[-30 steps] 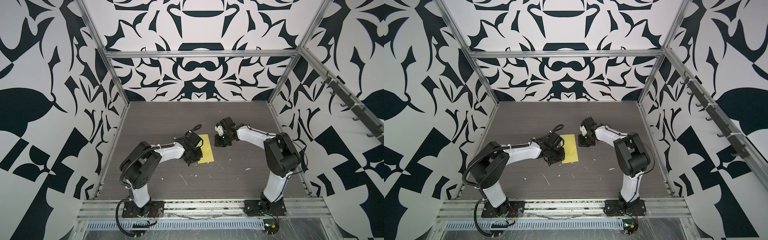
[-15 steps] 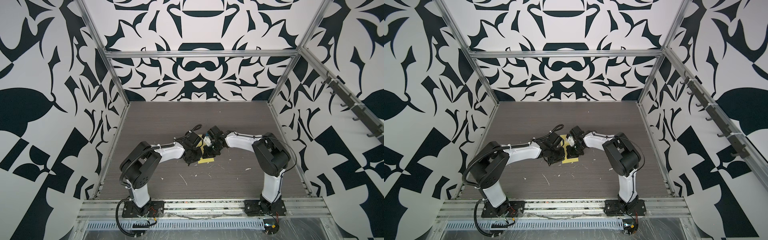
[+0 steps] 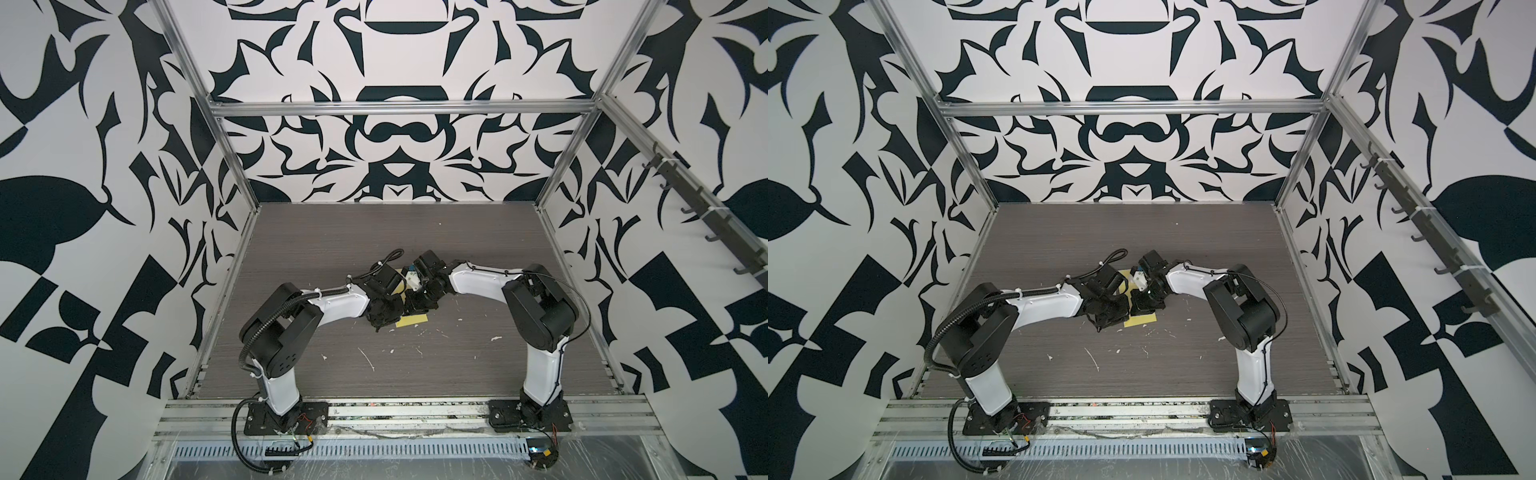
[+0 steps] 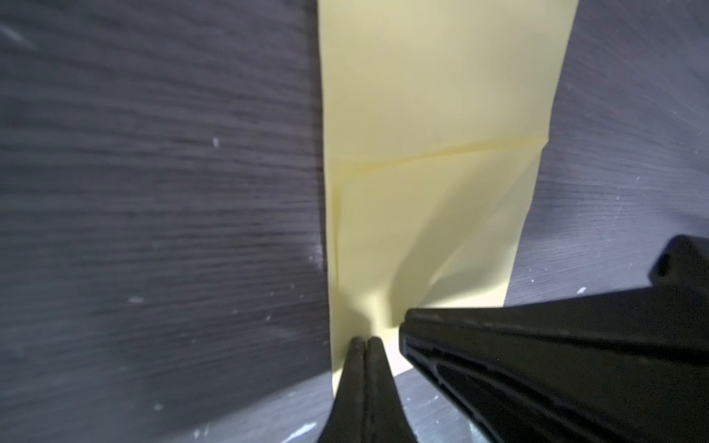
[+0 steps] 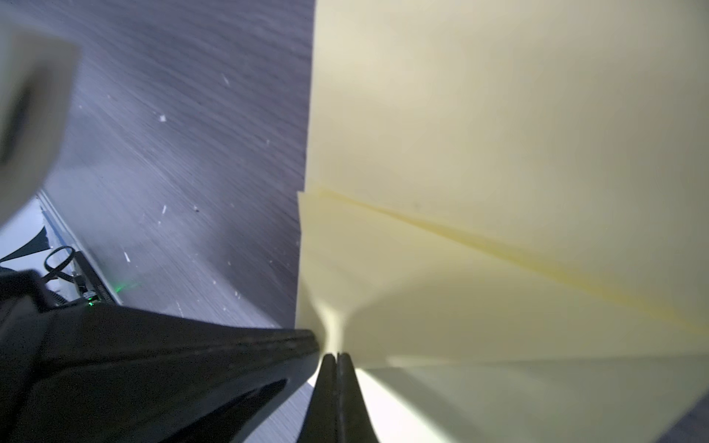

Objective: Fold a paper plane with a square sheet of paper (pick it up from the middle)

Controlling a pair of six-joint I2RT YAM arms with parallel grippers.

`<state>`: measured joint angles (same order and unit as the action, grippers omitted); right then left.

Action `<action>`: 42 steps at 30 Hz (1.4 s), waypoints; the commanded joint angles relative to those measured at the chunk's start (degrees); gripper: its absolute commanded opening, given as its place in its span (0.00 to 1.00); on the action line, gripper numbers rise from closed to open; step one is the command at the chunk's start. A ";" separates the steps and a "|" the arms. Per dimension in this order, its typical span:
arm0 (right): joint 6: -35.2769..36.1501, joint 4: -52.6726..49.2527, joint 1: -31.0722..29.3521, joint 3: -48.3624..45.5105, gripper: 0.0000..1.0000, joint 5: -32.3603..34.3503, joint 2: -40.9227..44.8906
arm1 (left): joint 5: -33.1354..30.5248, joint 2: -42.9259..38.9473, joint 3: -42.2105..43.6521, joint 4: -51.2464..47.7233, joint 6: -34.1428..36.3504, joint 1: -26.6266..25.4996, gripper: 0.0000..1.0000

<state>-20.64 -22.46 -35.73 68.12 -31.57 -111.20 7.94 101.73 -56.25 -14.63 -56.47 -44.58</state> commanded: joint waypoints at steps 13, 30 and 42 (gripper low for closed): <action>2.01 -2.67 3.33 2.41 0.00 5.02 -2.45 | -1.34 0.84 0.88 -4.50 0.24 0.02 0.00; -2.08 -4.14 12.36 7.65 0.00 13.45 0.03 | -0.61 0.25 -0.53 -4.40 1.50 0.05 0.00; -15.39 16.81 12.35 -13.39 0.25 0.80 14.65 | -0.62 -4.68 -4.66 2.18 3.73 2.93 0.20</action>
<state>-30.70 -13.02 -23.09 57.87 -26.98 -98.00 8.32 97.65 -60.01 -13.08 -53.49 -42.83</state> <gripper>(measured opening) 0.225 0.196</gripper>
